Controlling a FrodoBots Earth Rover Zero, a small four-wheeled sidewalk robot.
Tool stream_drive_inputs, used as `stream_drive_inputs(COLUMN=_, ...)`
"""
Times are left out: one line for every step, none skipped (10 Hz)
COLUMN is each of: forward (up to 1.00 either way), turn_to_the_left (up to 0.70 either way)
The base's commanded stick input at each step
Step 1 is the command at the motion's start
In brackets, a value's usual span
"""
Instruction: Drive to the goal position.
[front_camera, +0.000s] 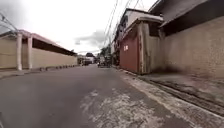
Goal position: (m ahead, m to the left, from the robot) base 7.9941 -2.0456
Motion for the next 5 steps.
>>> stream_drive_inputs(forward=0.70, turn_to_the_left=0.00)
stream_drive_inputs(forward=0.70, turn_to_the_left=0.00)
stream_drive_inputs(forward=0.70, turn_to_the_left=0.00)
stream_drive_inputs(forward=0.70, turn_to_the_left=0.00)
stream_drive_inputs(forward=0.70, turn_to_the_left=0.00)
